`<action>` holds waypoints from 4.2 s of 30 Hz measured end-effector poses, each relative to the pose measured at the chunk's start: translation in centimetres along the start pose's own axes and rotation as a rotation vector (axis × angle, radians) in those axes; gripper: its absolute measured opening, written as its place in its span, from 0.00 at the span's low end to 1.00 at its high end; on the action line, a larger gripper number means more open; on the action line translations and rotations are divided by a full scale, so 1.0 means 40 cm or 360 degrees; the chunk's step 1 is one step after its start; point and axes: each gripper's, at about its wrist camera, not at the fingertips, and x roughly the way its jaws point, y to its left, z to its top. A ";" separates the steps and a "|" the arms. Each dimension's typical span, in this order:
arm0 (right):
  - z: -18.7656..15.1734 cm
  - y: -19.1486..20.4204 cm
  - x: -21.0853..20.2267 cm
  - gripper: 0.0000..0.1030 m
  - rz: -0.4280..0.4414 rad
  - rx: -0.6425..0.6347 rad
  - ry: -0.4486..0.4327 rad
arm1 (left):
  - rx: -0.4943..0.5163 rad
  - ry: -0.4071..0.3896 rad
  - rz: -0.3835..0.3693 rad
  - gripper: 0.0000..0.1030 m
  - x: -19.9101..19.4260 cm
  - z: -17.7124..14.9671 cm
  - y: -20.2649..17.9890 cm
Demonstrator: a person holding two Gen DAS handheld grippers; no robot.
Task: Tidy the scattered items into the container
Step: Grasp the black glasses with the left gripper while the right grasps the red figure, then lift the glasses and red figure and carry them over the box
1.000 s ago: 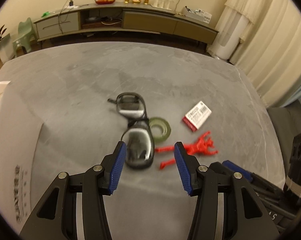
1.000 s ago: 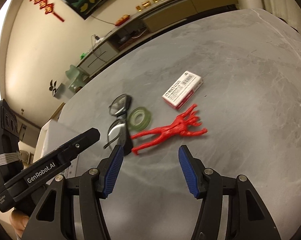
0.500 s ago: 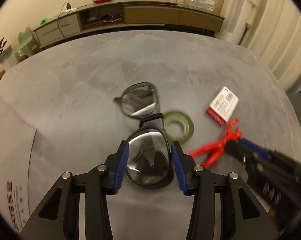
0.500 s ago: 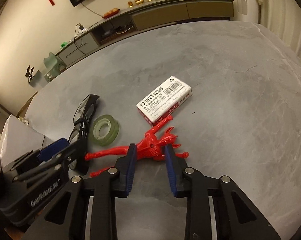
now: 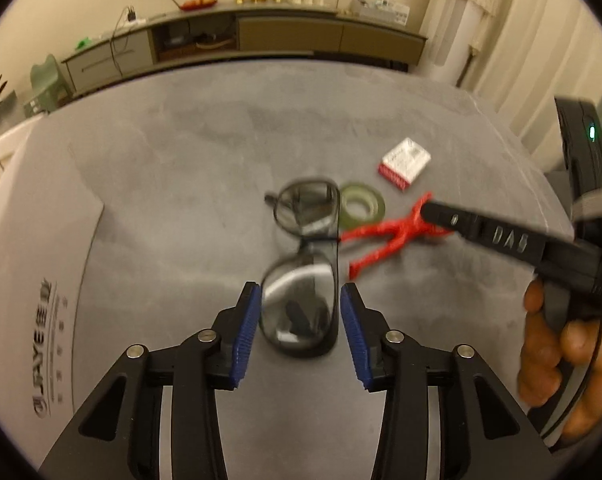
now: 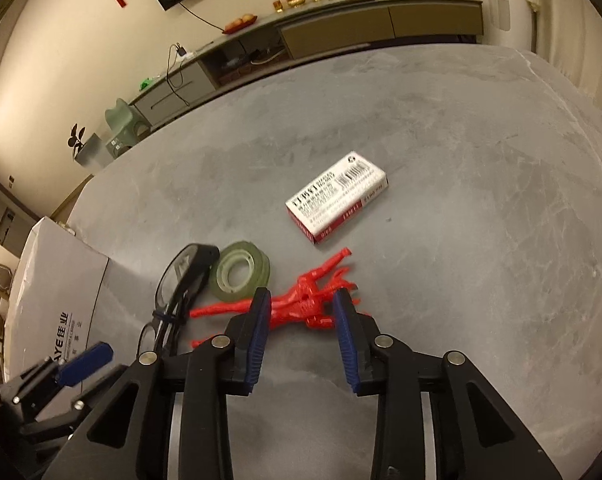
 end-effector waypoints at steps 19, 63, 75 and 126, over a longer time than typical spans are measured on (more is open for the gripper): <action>-0.038 0.068 0.015 0.44 0.0118 -0.0260 0.0155 | -0.0094 0.0098 -0.0091 0.44 -0.002 -0.077 0.000; -0.104 0.124 -0.081 0.24 0.0084 -0.0293 0.0074 | -0.0192 -0.0006 -0.0059 0.06 -0.081 -0.093 0.055; -0.142 0.147 -0.076 0.22 0.0025 -0.0344 0.0092 | -0.0138 0.0043 -0.0069 0.53 -0.050 -0.094 -0.001; -0.229 0.226 -0.153 0.27 0.0139 -0.0516 0.0013 | -0.0248 -0.0208 -0.0027 0.29 -0.283 -0.194 0.104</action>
